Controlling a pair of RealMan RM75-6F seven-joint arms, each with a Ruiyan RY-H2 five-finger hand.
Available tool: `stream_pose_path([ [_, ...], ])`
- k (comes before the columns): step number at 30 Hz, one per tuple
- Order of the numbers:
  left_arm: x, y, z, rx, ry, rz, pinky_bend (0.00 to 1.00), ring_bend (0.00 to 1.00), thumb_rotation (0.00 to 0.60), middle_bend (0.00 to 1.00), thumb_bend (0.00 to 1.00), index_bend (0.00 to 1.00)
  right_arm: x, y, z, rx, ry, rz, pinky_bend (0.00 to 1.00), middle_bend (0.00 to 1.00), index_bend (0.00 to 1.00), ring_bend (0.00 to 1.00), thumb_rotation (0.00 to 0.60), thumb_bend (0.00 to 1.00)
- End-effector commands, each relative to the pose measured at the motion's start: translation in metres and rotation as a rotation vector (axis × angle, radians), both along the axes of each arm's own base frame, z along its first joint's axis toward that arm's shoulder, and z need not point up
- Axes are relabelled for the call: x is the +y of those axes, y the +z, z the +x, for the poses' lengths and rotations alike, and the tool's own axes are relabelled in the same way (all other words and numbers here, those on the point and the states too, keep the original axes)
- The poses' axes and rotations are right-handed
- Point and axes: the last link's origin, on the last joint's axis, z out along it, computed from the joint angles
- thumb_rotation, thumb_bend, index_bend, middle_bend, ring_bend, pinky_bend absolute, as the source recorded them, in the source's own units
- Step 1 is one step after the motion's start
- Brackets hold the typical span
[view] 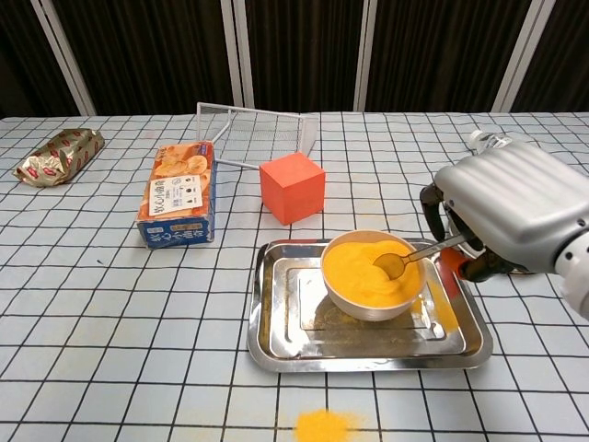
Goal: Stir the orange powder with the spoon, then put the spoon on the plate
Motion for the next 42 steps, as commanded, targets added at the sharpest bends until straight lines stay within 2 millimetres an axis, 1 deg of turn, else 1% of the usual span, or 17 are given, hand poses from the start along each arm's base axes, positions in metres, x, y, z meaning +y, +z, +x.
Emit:
stream_pose_path([
  [1, 0.000, 0.000, 0.000, -0.001, 0.000, 0.000, 0.00, 0.00, 0.600, 0.00, 0.00, 0.00, -0.001, 0.001, 0.002, -0.009, 0.012, -0.008, 0.49, 0.71, 0.81, 0.55, 0.600, 0.62],
  [16, 0.000, 0.000, 0.000, -0.001, 0.004, -0.003, 0.00, 0.00, 0.600, 0.00, 0.00, 0.00, -0.009, 0.008, -0.002, 0.030, 0.078, -0.068, 0.49, 0.71, 0.81, 0.55, 0.600, 0.63],
  [27, 0.000, -0.001, 0.000, -0.001, 0.005, -0.004, 0.00, 0.00, 0.600, 0.00, 0.00, 0.00, -0.014, 0.007, -0.009, 0.078, 0.111, -0.085, 0.49, 0.71, 0.81, 0.55, 0.600, 0.63],
  [31, 0.000, -0.001, 0.000, -0.002, 0.005, -0.005, 0.00, 0.00, 0.600, 0.00, 0.00, 0.00, -0.013, 0.005, -0.011, 0.083, 0.112, -0.076, 0.49, 0.71, 0.82, 0.55, 0.600, 0.63],
  [36, 0.000, -0.001, 0.000, -0.002, 0.006, -0.006, 0.00, 0.00, 0.600, 0.00, 0.00, 0.00, -0.007, -0.002, -0.012, 0.080, 0.119, -0.042, 0.49, 0.71, 0.82, 0.55, 0.600, 0.63],
  [42, 0.000, -0.001, 0.000, -0.004, 0.007, -0.005, 0.00, 0.00, 0.600, 0.00, 0.00, 0.00, 0.002, -0.011, -0.006, 0.043, 0.125, 0.000, 0.51, 0.72, 0.83, 0.56, 0.600, 0.63],
])
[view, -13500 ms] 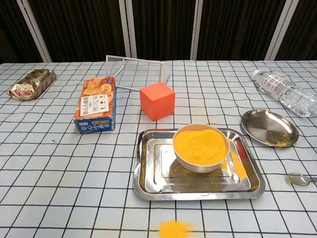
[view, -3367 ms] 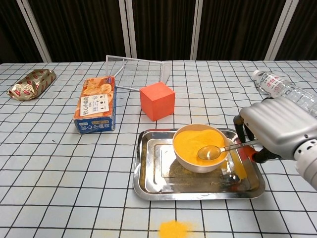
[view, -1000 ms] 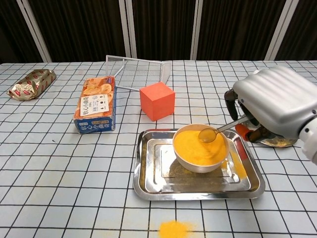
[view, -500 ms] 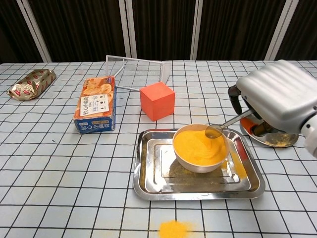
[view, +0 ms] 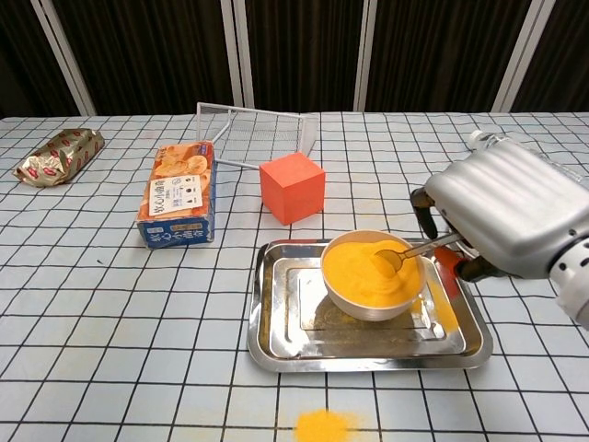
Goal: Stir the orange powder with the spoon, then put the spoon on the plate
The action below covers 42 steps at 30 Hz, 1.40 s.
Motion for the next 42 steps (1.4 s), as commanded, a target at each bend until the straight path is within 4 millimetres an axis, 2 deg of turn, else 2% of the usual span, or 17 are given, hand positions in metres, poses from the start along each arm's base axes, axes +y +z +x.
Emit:
stream_pose_path([
  [1, 0.000, 0.000, 0.000, -0.001, 0.000, 0.000, 0.00, 0.00, 0.600, 0.00, 0.00, 0.00, 0.004, -0.003, 0.004, -0.019, 0.003, 0.016, 0.51, 0.72, 0.83, 0.56, 0.600, 0.63],
  [9, 0.000, 0.000, 0.000, -0.004, 0.001, 0.000, 0.00, 0.00, 0.600, 0.00, 0.00, 0.00, 0.008, -0.003, 0.011, -0.034, 0.030, 0.018, 0.51, 0.72, 0.83, 0.56, 0.600, 0.64],
  [22, 0.000, 0.000, 0.000, -0.006, 0.006, -0.003, 0.00, 0.00, 0.600, 0.00, 0.00, 0.00, -0.001, 0.012, 0.008, -0.043, 0.016, -0.030, 0.51, 0.73, 0.84, 0.57, 0.600, 0.64],
  [42, 0.001, 0.000, 0.000, -0.014, 0.012, -0.006, 0.00, 0.00, 0.600, 0.00, 0.00, 0.00, -0.012, 0.009, 0.013, -0.089, -0.002, -0.029, 0.51, 0.75, 0.88, 0.59, 0.600, 0.68],
])
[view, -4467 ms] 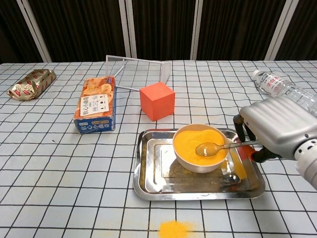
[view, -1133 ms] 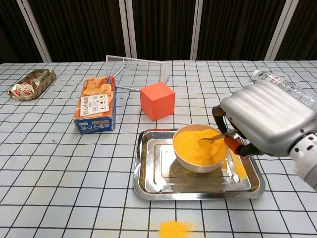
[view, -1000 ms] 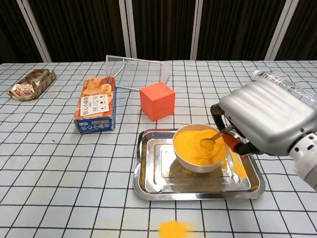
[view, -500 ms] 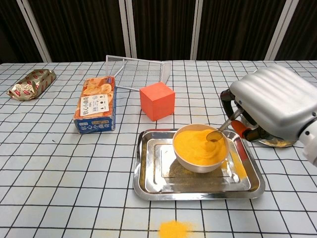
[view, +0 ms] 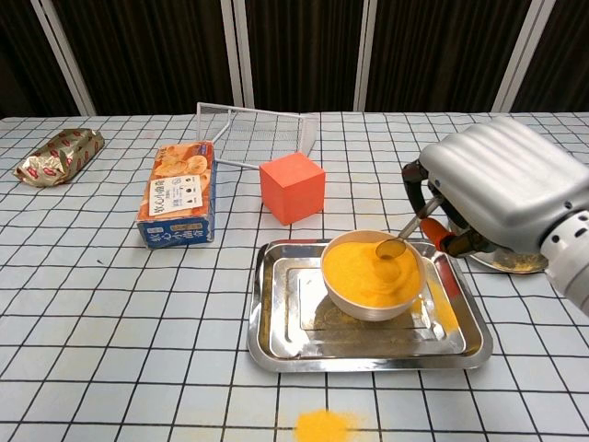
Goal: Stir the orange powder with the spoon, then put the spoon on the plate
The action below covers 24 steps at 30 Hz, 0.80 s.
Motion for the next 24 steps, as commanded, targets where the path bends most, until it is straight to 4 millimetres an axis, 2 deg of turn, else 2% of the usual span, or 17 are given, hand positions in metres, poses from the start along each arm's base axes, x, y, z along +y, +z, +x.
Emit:
stream_pose_path([
  [1, 0.000, 0.000, 0.000, -0.001, 0.001, -0.001, 0.00, 0.00, 0.600, 0.00, 0.00, 0.00, -0.002, 0.001, 0.001, -0.005, -0.004, -0.002, 0.51, 0.75, 0.88, 0.59, 0.600, 0.68],
  [11, 0.000, 0.000, 0.000, 0.001, 0.002, -0.001, 0.00, 0.00, 0.600, 0.00, 0.00, 0.00, -0.005, 0.005, 0.001, -0.009, -0.004, -0.015, 0.51, 0.75, 0.88, 0.59, 0.600, 0.68],
  [24, 0.000, -0.001, 0.000, 0.003, 0.004, -0.003, 0.00, 0.00, 0.600, 0.00, 0.00, 0.00, -0.002, -0.004, -0.015, 0.019, -0.027, 0.013, 0.52, 0.75, 0.89, 0.59, 0.600, 0.68],
])
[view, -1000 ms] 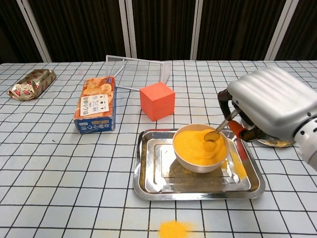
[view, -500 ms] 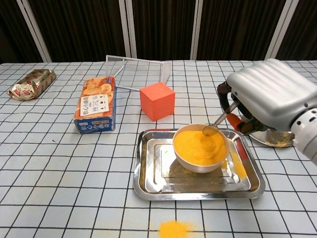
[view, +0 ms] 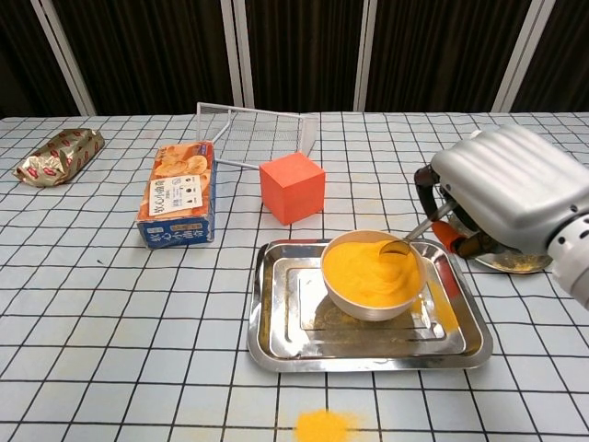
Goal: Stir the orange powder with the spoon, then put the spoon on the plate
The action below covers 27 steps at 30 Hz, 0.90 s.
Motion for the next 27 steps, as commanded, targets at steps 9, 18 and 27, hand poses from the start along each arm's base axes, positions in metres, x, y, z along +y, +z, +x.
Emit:
stream_pose_path([
  [9, -0.001, 0.000, 0.000, -0.001, -0.001, 0.000, 0.00, 0.00, 0.600, 0.00, 0.00, 0.00, 0.017, -0.008, 0.003, -0.027, 0.012, 0.056, 0.52, 0.76, 0.90, 0.59, 0.600, 0.69],
  [18, 0.000, 0.000, 0.000, -0.003, 0.001, 0.001, 0.00, 0.00, 0.600, 0.00, 0.00, 0.00, 0.026, -0.009, 0.007, -0.061, 0.005, 0.077, 0.52, 0.76, 0.90, 0.59, 0.600, 0.69],
  [27, 0.000, 0.000, 0.000, -0.005, 0.001, 0.002, 0.00, 0.00, 0.600, 0.00, 0.00, 0.00, 0.029, -0.007, 0.009, -0.091, 0.008, 0.078, 0.52, 0.76, 0.90, 0.59, 0.600, 0.69],
])
